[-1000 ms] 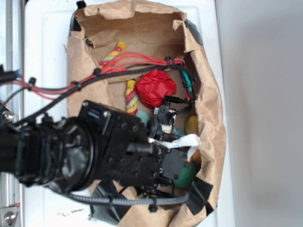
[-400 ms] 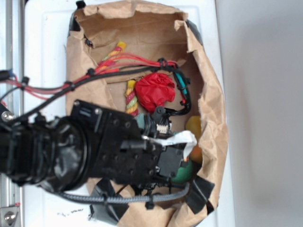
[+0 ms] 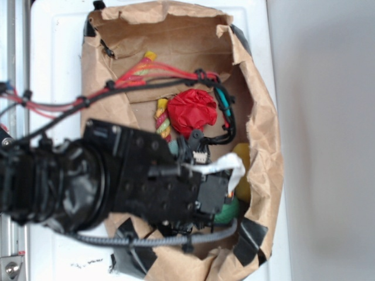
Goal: Grab the blue cloth.
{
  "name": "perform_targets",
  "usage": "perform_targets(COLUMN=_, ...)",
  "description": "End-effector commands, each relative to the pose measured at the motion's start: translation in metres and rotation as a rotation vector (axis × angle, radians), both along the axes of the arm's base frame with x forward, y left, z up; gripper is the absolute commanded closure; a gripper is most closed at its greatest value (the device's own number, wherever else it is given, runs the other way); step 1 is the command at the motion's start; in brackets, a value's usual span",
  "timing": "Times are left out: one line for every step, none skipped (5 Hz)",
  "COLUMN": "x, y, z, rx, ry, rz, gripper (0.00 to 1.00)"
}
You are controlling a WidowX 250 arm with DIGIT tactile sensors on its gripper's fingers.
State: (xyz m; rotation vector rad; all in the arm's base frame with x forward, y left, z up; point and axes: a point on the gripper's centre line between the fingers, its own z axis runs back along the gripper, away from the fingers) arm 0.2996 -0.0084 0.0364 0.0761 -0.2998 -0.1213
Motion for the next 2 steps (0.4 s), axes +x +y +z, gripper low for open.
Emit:
perform_targets(x=0.007, y=0.024, z=0.067, rx=-0.035, ry=-0.14, rz=0.398, gripper=1.0)
perform_targets(x=-0.007, y=0.039, z=0.1, rx=-0.063, ry=-0.097, rz=0.551, gripper=1.0)
